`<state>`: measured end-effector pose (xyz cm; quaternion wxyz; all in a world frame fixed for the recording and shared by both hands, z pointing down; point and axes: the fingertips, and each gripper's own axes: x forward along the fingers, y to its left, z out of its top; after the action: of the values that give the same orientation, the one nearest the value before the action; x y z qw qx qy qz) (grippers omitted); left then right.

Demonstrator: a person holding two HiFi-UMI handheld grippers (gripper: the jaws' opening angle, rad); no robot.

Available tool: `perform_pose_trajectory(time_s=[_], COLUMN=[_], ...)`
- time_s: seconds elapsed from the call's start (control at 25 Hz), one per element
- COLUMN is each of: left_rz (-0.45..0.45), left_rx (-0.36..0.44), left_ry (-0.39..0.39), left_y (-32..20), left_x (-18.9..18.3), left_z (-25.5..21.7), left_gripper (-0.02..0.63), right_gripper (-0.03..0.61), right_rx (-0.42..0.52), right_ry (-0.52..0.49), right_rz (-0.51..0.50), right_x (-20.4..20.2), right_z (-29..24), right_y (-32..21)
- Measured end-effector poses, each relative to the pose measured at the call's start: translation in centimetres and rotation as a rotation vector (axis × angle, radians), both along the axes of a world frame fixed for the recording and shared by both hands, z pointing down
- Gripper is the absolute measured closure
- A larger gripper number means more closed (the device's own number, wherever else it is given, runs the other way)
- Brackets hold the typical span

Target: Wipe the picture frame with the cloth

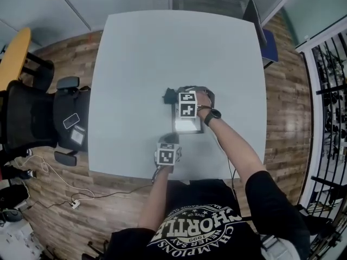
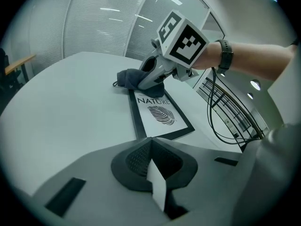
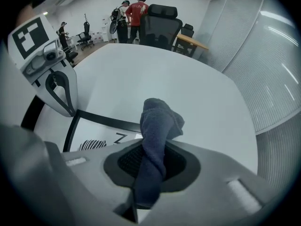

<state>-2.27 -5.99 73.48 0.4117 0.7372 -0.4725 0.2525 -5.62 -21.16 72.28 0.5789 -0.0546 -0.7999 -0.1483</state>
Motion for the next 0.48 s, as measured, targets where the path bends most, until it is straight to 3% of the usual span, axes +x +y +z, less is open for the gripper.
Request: perform_pose_trajectory(time_s=[0.24, 0.48], left_rz=[0.008, 0.011], left_rx=[-0.001, -0.011], left_ry=[-0.016, -0.016], left_y=[0.0, 0.2], left_x=[-0.2, -0.1], left_z=[0.1, -0.1], left_gripper=[0.618, 0.618], right_gripper=[0.508, 0.508], right_rx=[-0.013, -0.031], right_ry=[0.008, 0.011], right_rz=[0.024, 0.125], right_x=[1.7, 6.0], right_z=[0.3, 0.0], right_y=[-0.2, -0.7])
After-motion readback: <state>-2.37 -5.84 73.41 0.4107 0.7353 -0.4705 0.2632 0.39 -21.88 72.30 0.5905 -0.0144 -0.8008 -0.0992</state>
